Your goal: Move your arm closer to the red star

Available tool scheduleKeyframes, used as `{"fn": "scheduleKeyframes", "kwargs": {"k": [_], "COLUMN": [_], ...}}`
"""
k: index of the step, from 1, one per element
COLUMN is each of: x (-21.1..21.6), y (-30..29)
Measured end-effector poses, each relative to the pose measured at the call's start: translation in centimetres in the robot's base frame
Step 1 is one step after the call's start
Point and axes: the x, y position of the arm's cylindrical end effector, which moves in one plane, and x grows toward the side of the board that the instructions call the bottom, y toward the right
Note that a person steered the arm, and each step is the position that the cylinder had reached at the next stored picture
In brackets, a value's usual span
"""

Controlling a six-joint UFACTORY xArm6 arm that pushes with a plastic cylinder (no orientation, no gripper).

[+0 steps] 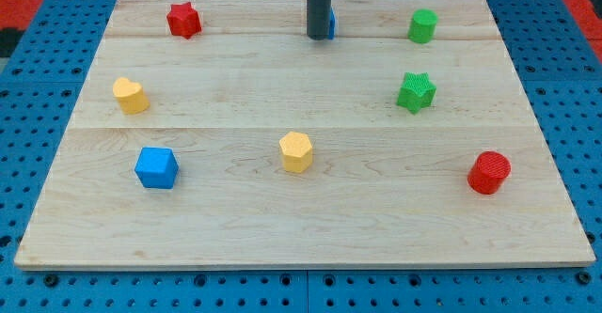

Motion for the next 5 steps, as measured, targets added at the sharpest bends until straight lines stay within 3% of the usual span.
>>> {"fn": "scheduleKeyframes", "kwargs": {"k": [1,3,4,5], "x": [1.4,2.8,1.3,-0.3], "y": [-4.9,-22.3,-26.0,-24.2]}}
